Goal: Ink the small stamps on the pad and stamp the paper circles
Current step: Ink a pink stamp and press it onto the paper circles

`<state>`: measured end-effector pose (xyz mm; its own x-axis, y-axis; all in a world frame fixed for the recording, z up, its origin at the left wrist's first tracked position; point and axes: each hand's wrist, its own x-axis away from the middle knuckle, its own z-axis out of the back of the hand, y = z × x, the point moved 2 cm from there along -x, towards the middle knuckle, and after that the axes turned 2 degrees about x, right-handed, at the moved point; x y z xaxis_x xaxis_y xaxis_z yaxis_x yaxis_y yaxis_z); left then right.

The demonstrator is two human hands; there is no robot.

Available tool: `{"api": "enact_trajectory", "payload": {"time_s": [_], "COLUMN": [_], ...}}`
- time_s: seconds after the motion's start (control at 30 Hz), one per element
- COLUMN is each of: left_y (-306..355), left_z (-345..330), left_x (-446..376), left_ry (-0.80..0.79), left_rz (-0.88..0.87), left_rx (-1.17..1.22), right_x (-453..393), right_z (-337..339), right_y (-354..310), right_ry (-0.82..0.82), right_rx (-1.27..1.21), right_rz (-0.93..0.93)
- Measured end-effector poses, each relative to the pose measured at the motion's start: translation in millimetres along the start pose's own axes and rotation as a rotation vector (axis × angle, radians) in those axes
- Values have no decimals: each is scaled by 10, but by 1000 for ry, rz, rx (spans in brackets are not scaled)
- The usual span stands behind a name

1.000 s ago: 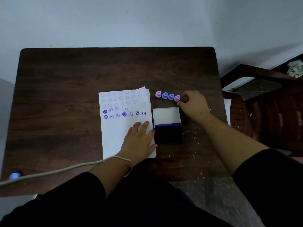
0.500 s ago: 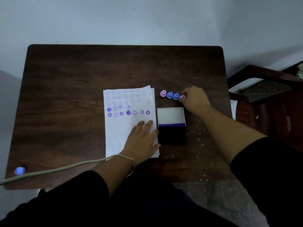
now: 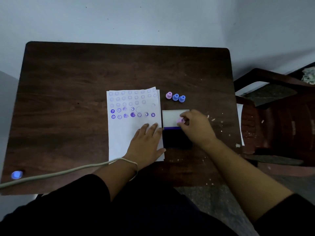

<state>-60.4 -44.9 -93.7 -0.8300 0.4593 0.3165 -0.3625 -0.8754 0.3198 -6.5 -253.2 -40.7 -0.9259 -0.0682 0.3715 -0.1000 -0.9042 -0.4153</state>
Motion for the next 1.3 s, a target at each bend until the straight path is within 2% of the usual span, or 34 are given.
{"api": "enact_trajectory", "payload": {"time_s": [0.2, 0.43, 0.97, 1.3], "left_y": [-42, -11, -21, -68], "left_z": [-21, -82, -126, -76], "left_x": [132, 310, 378, 393], "left_ry": [43, 5, -69, -40], "left_rz": [-139, -272, -244, -264], "left_rx": [-51, -99, -121, -125], "right_x": [326, 354, 284, 273], "right_z": [-337, -449, -546, -550], "right_y": [-86, -151, -144, -181], "right_ry": [-74, -88, -54, -67], "right_rx": [25, 104, 72, 80], "right_rz": [73, 109, 58, 33]}}
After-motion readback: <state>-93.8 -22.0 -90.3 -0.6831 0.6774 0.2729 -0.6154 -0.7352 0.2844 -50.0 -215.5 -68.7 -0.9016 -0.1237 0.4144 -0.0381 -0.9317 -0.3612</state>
